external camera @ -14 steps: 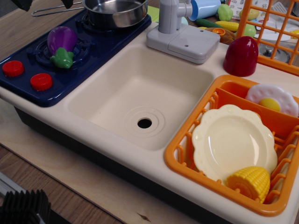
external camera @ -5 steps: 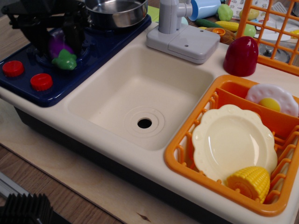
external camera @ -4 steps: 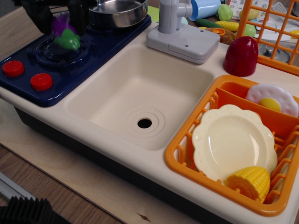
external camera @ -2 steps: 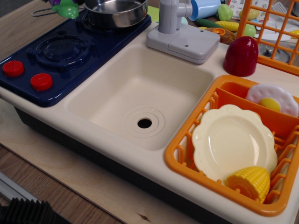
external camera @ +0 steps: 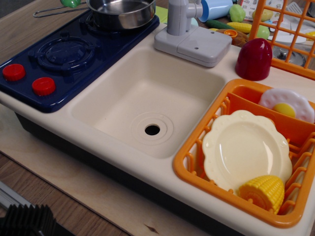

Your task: Put eggplant into pan

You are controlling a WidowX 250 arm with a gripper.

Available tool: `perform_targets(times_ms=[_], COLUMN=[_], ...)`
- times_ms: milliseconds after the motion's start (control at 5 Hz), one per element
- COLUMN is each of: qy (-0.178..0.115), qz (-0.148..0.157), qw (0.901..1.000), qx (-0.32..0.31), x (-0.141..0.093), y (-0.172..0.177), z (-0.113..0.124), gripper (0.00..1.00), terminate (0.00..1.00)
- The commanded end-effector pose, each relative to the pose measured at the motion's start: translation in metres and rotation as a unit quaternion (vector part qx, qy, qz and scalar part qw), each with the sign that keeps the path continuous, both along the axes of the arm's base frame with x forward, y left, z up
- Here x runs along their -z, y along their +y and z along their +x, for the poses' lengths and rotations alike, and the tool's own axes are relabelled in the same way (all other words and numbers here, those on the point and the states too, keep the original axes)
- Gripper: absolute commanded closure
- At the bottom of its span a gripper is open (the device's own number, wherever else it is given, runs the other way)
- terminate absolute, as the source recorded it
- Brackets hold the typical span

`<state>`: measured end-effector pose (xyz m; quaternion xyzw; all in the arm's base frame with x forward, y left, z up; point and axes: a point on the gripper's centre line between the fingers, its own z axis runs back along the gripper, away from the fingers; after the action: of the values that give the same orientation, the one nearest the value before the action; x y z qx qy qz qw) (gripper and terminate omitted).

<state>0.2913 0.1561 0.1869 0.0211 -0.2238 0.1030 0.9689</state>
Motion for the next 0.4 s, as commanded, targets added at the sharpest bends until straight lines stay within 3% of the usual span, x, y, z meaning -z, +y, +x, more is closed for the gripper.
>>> perform_targets(times_ms=[0,200], qy=[-0.037,-0.049], qz=[0.001,-0.008], qw=[0.9982,0.9968], qx=[0.047,0.062], x=[-0.009,-0.009], y=[0.012,0.006], z=[0.033,0.046], gripper=[1.00,1.00], terminate=[0.00,0.00])
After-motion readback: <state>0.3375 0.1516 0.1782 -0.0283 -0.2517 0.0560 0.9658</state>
